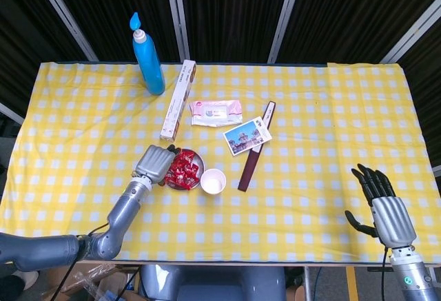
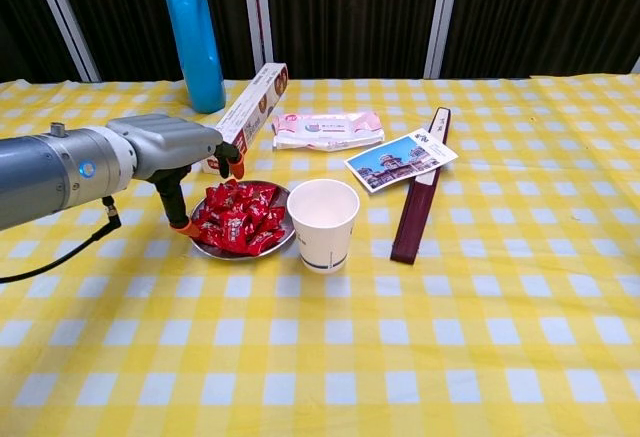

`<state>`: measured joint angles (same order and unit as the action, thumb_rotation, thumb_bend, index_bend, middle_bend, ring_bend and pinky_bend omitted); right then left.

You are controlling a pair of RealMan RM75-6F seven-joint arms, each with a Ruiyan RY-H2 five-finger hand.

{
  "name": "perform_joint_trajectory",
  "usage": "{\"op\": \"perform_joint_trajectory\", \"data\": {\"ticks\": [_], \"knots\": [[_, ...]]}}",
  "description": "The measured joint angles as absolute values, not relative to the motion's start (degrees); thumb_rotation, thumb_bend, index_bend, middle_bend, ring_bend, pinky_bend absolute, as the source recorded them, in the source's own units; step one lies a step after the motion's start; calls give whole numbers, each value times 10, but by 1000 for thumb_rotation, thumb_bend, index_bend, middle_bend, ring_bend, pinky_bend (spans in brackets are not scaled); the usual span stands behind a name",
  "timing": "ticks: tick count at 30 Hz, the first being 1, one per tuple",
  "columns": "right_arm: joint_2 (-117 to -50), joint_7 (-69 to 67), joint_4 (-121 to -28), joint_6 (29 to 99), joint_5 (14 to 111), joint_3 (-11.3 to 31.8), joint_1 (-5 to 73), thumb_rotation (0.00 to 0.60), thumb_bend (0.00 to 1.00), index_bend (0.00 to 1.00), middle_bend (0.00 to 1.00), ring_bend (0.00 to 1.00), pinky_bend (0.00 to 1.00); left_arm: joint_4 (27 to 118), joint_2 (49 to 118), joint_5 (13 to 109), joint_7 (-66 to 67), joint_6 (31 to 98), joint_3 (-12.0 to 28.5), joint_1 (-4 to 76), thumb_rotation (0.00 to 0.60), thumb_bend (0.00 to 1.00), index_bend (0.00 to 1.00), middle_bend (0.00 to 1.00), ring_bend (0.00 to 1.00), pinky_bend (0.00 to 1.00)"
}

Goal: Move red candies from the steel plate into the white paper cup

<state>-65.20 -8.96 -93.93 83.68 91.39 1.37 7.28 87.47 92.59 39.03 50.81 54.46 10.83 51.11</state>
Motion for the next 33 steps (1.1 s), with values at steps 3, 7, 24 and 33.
{"op": "perform_joint_trajectory", "data": {"ticks": [3,7,24,33], "knots": [[-652,-92,-939,837,914,14,73,600,388,0,0,0,0,863,936,383,508,548,106,519,600,222,254,242,820,898],[-650,-94,-940,837,914,14,73,600,387,0,0,0,0,854,947,377,504,550,105,528,600,231,275,255,823,900],[-649,-98,-944,837,912,15,73,600,388,0,0,0,0,819,977,361,492,553,87,547,600,330,409,397,833,909],[-649,-98,-945,837,910,15,72,600,388,0,0,0,0,794,995,385,478,560,81,548,600,471,523,550,847,921]]}}
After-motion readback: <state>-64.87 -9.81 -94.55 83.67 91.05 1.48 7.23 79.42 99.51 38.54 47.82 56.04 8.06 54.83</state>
